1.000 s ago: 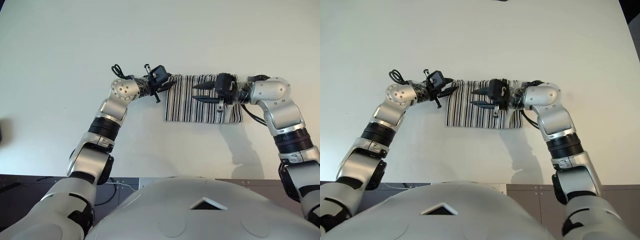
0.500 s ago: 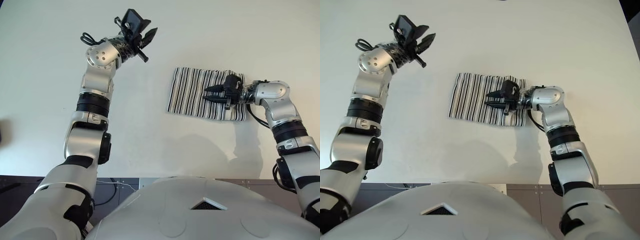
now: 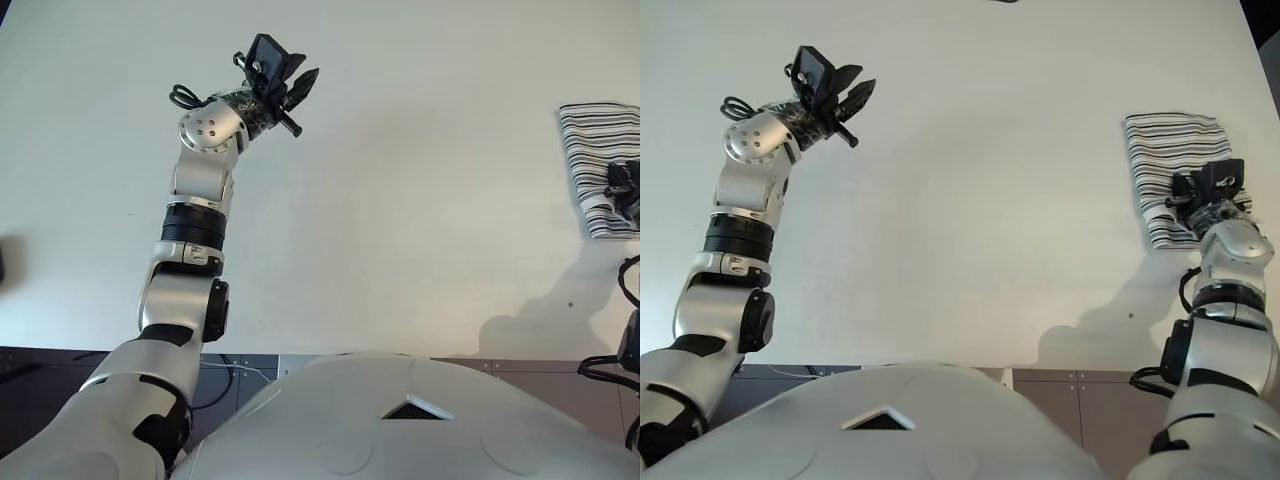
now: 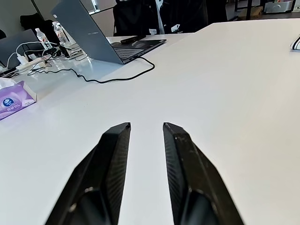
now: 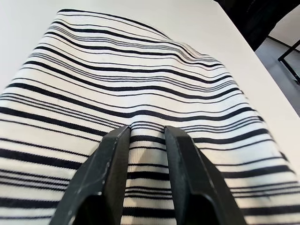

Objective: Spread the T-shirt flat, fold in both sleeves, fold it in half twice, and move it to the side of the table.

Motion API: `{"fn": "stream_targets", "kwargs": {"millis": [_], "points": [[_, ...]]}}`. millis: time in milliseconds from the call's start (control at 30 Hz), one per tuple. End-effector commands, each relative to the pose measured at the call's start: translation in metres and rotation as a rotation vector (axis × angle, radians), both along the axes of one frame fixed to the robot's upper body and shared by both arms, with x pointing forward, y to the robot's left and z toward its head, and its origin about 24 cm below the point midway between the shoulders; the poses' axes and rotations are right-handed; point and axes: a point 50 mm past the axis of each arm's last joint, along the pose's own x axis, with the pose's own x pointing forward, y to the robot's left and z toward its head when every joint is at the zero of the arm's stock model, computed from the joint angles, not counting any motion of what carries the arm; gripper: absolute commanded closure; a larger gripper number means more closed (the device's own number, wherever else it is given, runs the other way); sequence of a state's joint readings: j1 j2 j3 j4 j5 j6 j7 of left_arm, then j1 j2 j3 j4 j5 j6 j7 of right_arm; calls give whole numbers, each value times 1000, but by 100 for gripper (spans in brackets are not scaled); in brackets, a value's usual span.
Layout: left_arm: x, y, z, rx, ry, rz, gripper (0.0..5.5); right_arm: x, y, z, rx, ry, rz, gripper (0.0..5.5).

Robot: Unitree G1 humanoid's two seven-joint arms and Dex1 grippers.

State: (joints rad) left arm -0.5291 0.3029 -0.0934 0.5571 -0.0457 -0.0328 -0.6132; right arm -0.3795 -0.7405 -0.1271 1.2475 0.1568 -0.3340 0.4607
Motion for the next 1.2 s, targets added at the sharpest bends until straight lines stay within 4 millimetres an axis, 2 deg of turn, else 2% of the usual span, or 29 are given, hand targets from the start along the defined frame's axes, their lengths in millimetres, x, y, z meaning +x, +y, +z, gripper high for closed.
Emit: {"fn": "stream_targets", "kwargs": {"millis": [33, 100, 167, 233, 300, 333, 367, 433, 567, 700, 900, 1200], "points": [[-9, 3, 0, -42, -28, 54, 423, 9, 1, 7, -107, -34, -9, 419], [-19, 8, 5, -83, -93, 131, 423, 38, 14, 39, -129, -227, 56, 419], [-35, 11, 13, -124, -162, 199, 423, 65, 46, 73, -104, -461, 185, 419], [-54, 7, 21, -195, -206, 263, 423, 75, 97, 96, -27, -656, 318, 419], [-71, -2, 26, -278, -219, 324, 423, 69, 150, 102, 91, -749, 388, 419], [-76, -9, 25, -319, -207, 359, 423, 66, 171, 100, 157, -759, 381, 419], [-80, -16, 23, -346, -199, 381, 423, 61, 190, 93, 212, -753, 363, 419], [-81, -26, 18, -380, -172, 434, 423, 53, 213, 75, 283, -704, 284, 419], [-76, -27, 4, -356, -160, 518, 423, 42, 233, 47, 343, -579, 148, 419], [-73, -28, -17, -334, -143, 573, 423, 43, 237, 31, 313, -515, 112, 419], [-60, -22, -34, -358, -125, 648, 423, 58, 235, 28, 269, -506, 140, 419], [-52, -34, -35, -304, -174, 574, 423, 64, 235, 25, 214, -503, 186, 419]]}}
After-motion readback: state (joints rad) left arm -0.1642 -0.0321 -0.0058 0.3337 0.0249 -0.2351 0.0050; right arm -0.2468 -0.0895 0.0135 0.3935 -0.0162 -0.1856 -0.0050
